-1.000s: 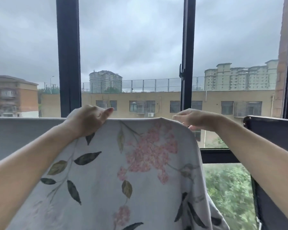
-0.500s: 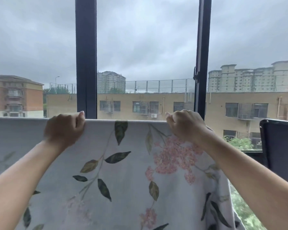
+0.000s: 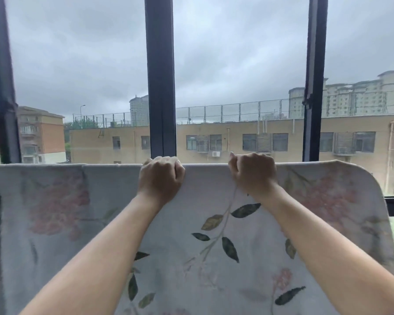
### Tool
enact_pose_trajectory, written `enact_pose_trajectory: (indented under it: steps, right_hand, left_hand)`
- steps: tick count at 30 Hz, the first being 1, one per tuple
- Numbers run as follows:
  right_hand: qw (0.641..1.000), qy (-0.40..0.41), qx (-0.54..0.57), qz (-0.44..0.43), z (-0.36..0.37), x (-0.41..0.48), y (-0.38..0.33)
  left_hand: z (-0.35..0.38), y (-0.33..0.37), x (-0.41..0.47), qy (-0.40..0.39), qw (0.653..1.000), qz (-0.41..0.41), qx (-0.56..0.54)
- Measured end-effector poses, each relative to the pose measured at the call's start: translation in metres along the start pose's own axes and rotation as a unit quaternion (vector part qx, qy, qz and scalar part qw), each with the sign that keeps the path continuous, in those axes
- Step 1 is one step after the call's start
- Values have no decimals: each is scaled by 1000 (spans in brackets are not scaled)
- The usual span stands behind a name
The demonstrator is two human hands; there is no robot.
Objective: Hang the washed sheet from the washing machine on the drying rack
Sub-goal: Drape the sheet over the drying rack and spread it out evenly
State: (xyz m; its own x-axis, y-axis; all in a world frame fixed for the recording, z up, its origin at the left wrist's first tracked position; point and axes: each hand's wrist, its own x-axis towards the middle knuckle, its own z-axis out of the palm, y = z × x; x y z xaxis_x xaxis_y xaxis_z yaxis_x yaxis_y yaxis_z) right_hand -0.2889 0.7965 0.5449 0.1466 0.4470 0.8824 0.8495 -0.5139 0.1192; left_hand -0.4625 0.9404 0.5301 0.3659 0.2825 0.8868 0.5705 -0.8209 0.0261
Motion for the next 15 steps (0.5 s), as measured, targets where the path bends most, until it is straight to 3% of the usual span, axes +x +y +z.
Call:
enact_pose_trajectory:
  steps: [8,15]
  right_hand:
    - [998,42,-37,27,9,-1,7]
    - [999,25,-27,29,19,13,-52]
  left_hand:
    - [-31,-111,-15,41,998,-39,8]
    - [-24,-134,-12,60,998,-30,5]
